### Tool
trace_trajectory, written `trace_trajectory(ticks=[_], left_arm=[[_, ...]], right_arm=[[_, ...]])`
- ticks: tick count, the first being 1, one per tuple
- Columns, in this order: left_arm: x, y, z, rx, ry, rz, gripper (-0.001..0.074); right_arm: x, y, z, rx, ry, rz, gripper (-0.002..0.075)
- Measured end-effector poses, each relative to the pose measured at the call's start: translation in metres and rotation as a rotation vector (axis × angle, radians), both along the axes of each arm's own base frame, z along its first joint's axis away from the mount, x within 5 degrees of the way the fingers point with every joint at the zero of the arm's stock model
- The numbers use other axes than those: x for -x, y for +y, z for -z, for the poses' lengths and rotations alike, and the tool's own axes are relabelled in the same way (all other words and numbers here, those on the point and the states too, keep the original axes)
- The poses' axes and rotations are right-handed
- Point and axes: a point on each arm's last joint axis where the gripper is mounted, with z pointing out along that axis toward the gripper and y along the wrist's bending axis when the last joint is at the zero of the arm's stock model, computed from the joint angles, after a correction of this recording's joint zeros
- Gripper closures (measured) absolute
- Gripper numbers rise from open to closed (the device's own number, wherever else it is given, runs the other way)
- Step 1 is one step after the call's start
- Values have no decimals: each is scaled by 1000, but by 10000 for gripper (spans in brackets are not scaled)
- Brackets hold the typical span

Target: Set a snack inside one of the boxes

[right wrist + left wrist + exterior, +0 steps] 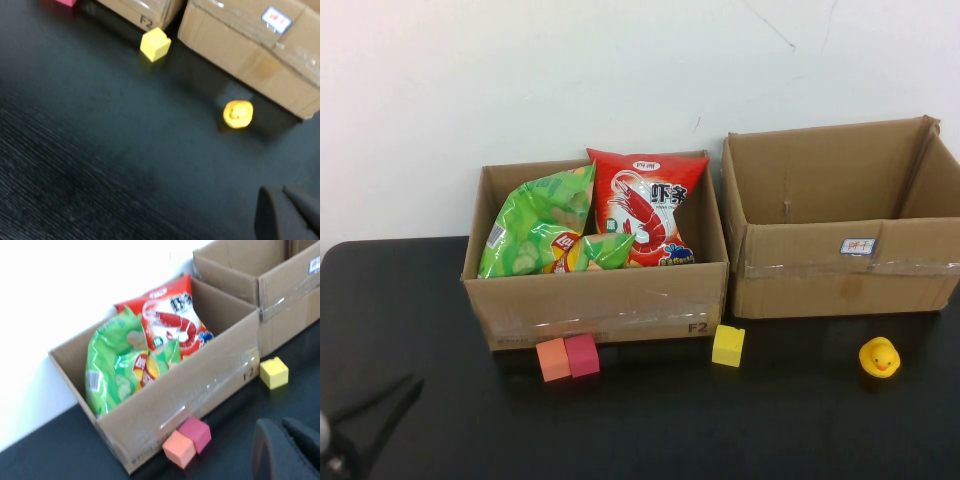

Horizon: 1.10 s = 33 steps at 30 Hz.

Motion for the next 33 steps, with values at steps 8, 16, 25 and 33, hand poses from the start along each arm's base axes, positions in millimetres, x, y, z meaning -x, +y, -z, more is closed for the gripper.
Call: trace_trajectory(ticks=[8,16,25,33], left_arm=[[13,4,11,55,-124,43,736],[15,4,10,72,-148,50,736],[15,4,11,71,-146,50,736],[15,5,11,71,-142,49,736]], right_arm=[[8,-7,23,-111,-30,12,727],[8,-1,19,-201,-50,-16,727],[8,-1,19,-202,-55,-14,727],[8,-1,19,-202,-55,-14,727]])
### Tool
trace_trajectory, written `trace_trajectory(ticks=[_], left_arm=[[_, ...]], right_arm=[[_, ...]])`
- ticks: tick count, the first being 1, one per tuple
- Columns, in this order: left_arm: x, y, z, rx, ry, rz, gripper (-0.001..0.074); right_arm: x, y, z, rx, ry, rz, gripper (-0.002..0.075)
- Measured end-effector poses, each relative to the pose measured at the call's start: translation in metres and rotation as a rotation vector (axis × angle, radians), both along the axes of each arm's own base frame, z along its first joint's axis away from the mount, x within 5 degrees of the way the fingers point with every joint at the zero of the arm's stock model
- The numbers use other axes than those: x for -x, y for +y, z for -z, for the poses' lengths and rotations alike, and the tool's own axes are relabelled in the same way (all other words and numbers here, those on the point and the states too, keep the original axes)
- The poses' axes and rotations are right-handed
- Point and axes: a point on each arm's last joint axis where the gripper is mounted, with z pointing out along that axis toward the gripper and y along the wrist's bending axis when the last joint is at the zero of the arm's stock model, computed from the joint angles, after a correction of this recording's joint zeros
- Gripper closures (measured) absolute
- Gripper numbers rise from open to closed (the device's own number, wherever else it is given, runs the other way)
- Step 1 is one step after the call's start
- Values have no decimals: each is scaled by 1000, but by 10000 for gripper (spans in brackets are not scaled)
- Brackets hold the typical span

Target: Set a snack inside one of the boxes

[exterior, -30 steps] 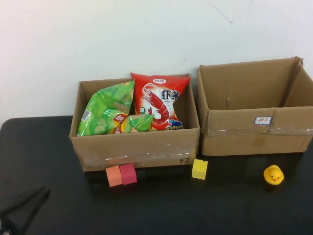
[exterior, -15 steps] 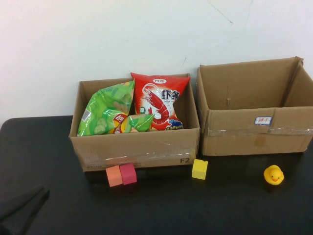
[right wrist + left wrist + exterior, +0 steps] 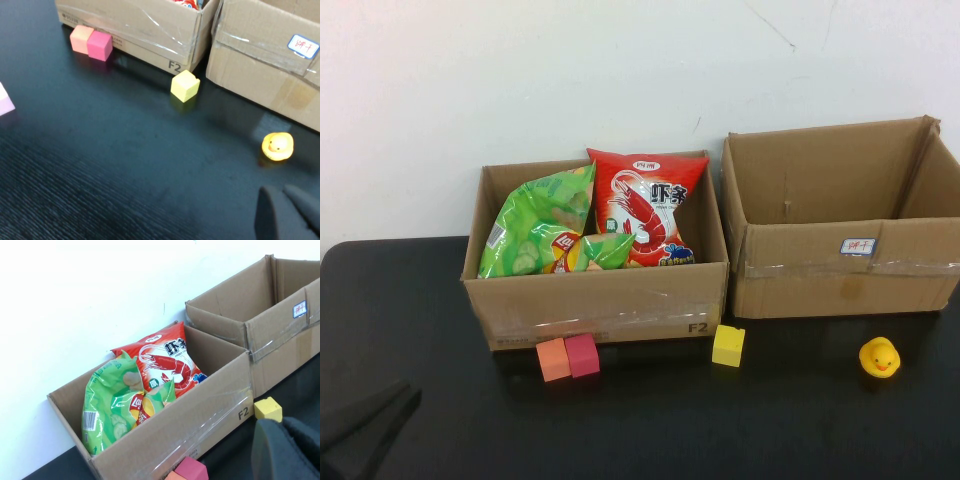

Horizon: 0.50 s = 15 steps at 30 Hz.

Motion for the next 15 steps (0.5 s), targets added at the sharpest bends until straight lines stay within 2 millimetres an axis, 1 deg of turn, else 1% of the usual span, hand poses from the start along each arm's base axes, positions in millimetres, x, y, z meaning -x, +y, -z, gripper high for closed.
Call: trace_trajectory(ticks=[3,6,8,12,15], left_arm=[[0,0,0,0,0,0,736],[2,1,6,-2,-3,0,736],[5,6,11,-21,-14,-23,736],[13,20,23,52,37,-154,736],[21,31,30,125,30,-275,736]], right_arm=[[0,0,0,0,0,0,727],[0,0,0,-1,-1,-1,727],[0,0,0,-1,-1,-1,727],[0,0,0,-1,-1,-1,727],[0,0,0,-1,-1,-1,727]])
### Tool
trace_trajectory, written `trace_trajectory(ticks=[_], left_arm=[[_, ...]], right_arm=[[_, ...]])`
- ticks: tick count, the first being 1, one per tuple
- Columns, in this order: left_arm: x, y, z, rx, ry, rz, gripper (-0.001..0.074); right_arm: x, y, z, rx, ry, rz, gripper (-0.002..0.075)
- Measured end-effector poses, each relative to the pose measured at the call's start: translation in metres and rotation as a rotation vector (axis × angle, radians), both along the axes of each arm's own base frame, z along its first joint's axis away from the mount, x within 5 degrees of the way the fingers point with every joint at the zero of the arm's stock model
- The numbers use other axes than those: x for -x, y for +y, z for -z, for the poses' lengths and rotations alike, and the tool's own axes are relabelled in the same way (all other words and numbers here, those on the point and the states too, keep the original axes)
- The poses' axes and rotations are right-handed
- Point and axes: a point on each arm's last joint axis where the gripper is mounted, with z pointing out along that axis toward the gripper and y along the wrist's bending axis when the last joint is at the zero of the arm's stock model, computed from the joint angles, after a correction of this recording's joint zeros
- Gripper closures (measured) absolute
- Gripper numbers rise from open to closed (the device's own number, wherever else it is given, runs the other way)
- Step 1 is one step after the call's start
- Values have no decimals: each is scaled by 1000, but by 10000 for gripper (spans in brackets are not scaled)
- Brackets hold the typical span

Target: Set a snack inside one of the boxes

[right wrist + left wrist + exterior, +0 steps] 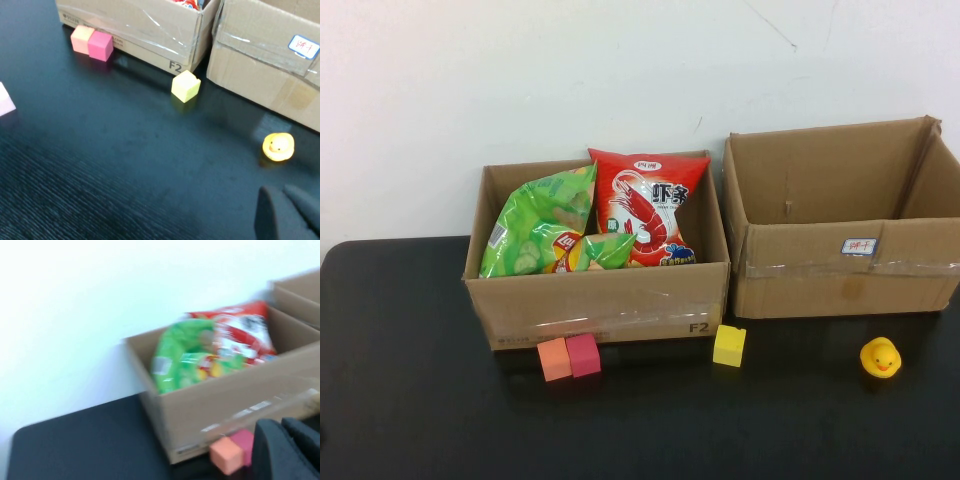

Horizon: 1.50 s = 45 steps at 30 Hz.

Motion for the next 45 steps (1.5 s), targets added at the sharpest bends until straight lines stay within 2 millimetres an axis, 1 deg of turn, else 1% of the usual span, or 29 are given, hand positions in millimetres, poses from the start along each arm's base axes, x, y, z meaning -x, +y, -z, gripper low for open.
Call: trace_trajectory(ticks=[3,6,7,8,9,12,22,29,45], left_arm=[[6,6,9,77,-14,-95,736],[7,9,24,118,-1,-170,736],[6,10,31,125,14,-192,736],[5,11,45,131,52,-225,736],[4,11,53,135,80,-233,736],[5,11,65,137,162,-242,736],[6,12,66,177,182,-278,736],[6,12,66,150,179,-277,736],[6,12,66,148,179,-276,736]], right_arm=[[0,0,0,0,0,0,727],[0,0,0,0,0,0,727],[0,0,0,0,0,0,727],[0,0,0,0,0,0,727],[0,0,0,0,0,0,727],[0,0,0,1,1,1,727],[0,0,0,2,2,1,727],[0,0,0,2,2,1,727],[0,0,0,4,3,2,727]])
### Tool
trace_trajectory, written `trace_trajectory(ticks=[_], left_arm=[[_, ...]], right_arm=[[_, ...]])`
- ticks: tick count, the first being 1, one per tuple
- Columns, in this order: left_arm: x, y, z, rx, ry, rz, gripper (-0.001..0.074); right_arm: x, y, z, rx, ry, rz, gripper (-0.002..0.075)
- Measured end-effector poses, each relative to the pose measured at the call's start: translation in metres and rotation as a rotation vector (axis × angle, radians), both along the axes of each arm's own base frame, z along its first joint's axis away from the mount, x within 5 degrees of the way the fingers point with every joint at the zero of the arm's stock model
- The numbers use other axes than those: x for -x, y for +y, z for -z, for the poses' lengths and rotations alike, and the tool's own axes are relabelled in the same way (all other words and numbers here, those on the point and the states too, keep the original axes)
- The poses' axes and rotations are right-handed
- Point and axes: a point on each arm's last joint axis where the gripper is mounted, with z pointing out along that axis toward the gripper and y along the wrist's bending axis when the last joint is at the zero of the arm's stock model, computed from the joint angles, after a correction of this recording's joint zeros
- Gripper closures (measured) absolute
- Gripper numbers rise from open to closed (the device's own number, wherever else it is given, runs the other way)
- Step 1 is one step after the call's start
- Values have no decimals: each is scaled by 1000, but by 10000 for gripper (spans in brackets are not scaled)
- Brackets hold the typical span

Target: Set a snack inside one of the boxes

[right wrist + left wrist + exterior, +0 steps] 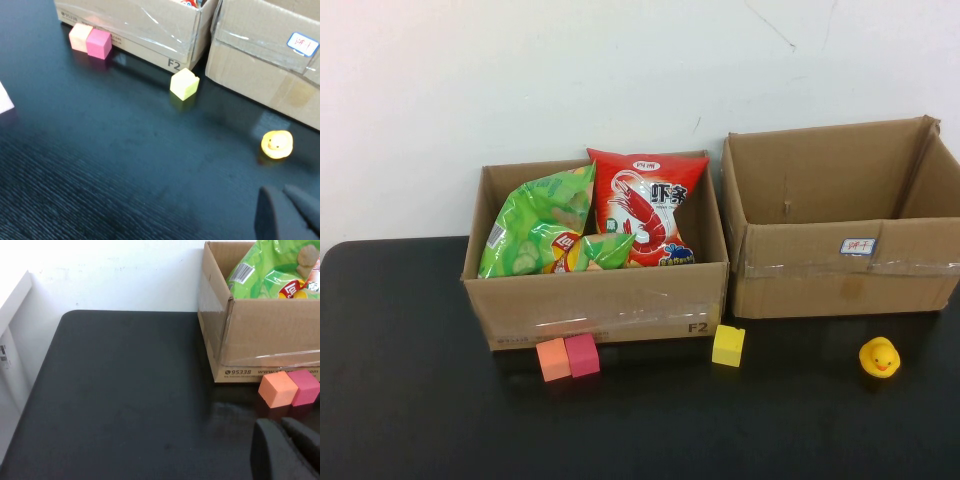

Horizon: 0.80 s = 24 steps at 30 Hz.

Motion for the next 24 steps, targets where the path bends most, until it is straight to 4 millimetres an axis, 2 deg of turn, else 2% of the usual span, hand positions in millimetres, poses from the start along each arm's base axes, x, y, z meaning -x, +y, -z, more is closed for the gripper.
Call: trace_trajectory(ticks=[8,17,24], left_arm=[[0,0,0,0,0,0,736],[0,0,0,0,0,0,736],[0,0,0,4,0,0,736]], right_arm=[[0,0,0,2,0,0,727],[-5,1,5,95,-5,10,727],[-13,2,-2,117,-113,15,727]])
